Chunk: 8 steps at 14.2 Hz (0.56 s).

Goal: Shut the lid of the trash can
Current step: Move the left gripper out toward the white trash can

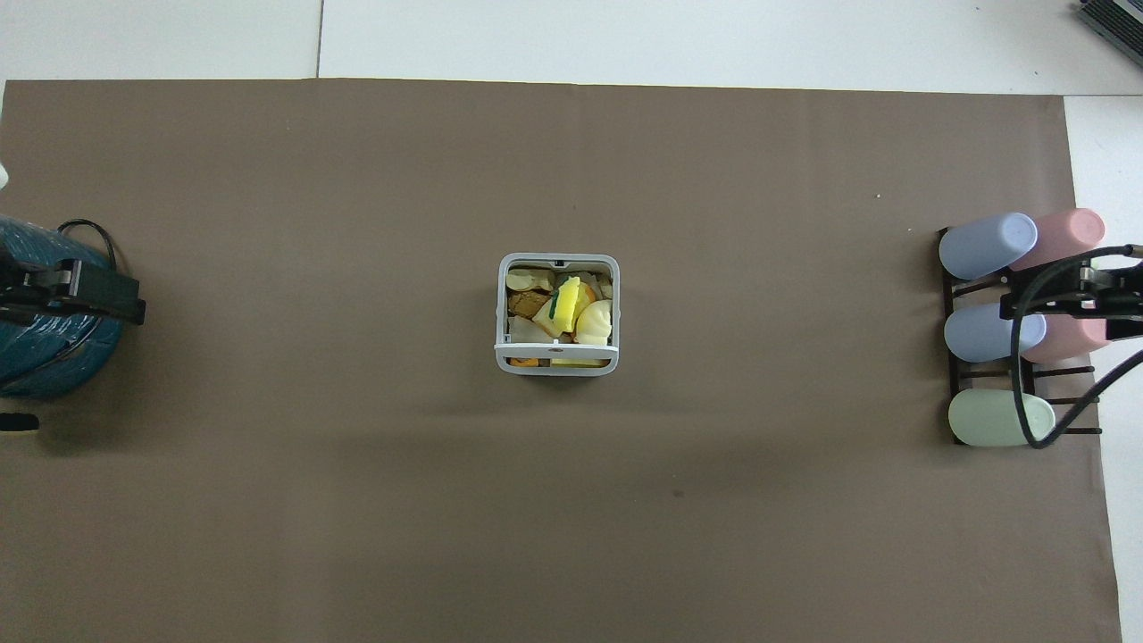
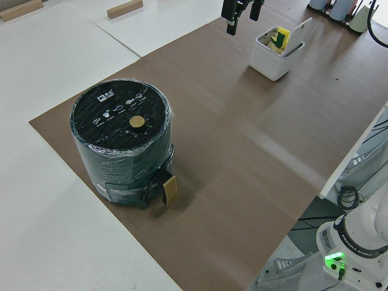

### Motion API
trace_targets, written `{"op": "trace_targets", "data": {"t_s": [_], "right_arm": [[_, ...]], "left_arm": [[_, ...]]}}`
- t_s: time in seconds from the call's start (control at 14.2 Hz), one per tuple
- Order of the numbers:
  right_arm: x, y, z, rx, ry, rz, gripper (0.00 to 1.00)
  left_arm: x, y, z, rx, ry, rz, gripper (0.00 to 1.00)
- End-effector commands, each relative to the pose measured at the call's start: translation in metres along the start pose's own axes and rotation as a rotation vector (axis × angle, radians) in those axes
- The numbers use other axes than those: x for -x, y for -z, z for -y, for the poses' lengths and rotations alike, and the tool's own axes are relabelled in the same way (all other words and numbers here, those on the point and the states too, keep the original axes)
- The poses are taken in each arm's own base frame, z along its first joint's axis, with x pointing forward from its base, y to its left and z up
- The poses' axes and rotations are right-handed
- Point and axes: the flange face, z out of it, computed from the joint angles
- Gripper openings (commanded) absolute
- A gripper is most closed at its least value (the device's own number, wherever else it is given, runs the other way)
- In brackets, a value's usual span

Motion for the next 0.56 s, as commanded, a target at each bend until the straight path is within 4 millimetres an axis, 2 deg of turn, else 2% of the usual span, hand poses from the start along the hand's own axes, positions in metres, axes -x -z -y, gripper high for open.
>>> {"op": "trace_targets", "data": {"t_s": [0.0, 0.35, 0.49], "right_arm": [[0.006, 0.001, -0.004, -0.021, 0.024, 0.007, 1.00], [0.006, 0.001, -0.003, -0.023, 0.025, 0.005, 1.00], [0.006, 0.002, -0.001, -0.022, 0.028, -0.002, 1.00]], "left_arm": [[0.007, 0.000, 0.003, 0.004, 0.004, -0.018, 1.00], [0.008, 0.000, -0.013, 0.003, -0.017, -0.016, 1.00], [0.008, -0.004, -0.028, 0.003, -0.049, -0.028, 1.00]]}}
